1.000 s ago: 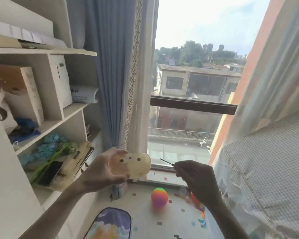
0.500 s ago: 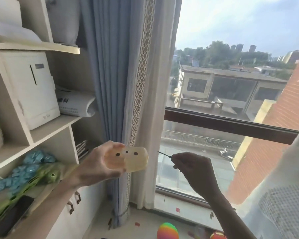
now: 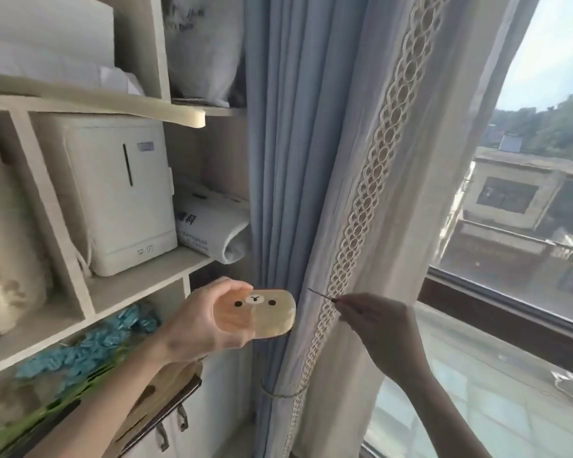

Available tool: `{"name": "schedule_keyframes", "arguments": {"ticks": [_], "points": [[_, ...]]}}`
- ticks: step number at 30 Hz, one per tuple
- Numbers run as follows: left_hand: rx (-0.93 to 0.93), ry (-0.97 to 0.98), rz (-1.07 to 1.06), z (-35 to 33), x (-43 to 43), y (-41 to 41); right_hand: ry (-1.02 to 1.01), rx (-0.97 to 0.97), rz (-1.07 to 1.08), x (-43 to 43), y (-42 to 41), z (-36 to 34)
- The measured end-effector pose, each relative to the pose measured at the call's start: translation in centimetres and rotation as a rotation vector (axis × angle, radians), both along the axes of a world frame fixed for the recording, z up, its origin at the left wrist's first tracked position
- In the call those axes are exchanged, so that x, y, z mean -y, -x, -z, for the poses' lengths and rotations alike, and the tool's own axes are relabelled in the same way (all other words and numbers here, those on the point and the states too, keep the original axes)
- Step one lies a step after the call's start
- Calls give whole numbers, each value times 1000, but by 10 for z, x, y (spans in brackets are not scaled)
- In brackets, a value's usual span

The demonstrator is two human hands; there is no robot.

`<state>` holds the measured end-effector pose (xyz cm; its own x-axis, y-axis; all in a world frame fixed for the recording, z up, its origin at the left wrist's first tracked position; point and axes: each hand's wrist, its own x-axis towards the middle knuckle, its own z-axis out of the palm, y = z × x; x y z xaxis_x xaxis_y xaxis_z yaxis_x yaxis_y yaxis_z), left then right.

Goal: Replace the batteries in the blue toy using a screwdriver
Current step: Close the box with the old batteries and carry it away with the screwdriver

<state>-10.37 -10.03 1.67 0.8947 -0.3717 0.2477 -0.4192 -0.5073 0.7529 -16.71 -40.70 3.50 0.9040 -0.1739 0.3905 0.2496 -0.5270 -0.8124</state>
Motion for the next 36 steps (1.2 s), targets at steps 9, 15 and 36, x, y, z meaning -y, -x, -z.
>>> {"name": "schedule_keyframes", "arguments": {"ticks": [9, 15, 36], "points": [[-57, -115, -588, 1, -71, -31, 126, 80, -554, -80, -188, 5], [-189, -170, -871, -1, -105, -37, 321, 140, -769, -155, -267, 0], [-312, -592, -845, 43, -152, -127, 1194, 245, -482, -285, -335, 38]]}}
